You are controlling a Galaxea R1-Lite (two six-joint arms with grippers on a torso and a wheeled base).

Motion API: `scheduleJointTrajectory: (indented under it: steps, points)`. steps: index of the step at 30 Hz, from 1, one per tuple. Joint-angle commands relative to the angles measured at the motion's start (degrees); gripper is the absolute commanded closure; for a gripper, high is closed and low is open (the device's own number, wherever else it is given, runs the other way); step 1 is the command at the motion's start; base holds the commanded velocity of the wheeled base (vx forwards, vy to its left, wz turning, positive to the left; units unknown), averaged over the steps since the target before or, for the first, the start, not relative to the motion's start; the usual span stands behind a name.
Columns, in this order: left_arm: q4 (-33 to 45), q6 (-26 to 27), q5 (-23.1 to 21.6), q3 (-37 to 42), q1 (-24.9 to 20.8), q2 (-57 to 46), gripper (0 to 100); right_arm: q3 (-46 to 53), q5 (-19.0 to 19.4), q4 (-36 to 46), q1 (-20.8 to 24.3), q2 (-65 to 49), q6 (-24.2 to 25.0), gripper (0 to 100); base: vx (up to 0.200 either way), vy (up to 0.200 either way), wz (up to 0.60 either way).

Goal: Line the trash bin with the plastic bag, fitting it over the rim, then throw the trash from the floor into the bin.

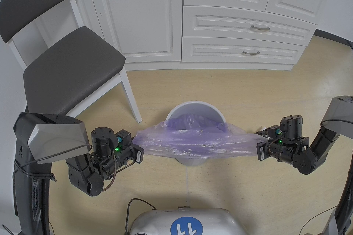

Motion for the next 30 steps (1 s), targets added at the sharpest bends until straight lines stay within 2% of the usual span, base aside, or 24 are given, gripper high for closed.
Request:
scheduleJointTrajectory:
  steps: [1, 7, 15, 19, 24, 30]
  points:
    - [0.67, 0.96, -0.08, 0.45, -0.08, 0.22, 100, 0.99, -0.01, 0.13, 0.37, -0.53, -0.78, 100, 0.000, 0.000, 0.00]
    - [1.90, 1.57, -0.08, 0.89, -0.61, 1.10, 100, 1.87, 0.16, 0.39, 0.63, 0.35, -2.63, 100, 0.000, 0.000, 0.00]
    - [1.37, 1.40, 0.10, -1.66, -1.57, 6.37, 100, -0.06, 0.08, -0.05, 2.04, 6.50, -2.36, 100, 0.000, 0.000, 0.00]
    - [1.11, 0.87, 1.33, -6.31, -1.57, 9.45, 100, -3.14, -0.45, -0.75, 2.13, 9.84, -1.05, 100, 0.000, 0.000, 0.00]
    - [0.85, -3.88, 6.78, -12.55, -1.66, 11.12, 100, -5.34, -0.28, -3.65, 2.04, 12.48, 0.27, 100, 0.000, 0.000, 0.00]
    - [0.41, -5.02, 8.09, -13.52, -1.66, 10.41, 100, -5.51, -0.36, -10.59, 2.13, 14.59, 1.06, 100, 0.000, 0.000, 0.00]
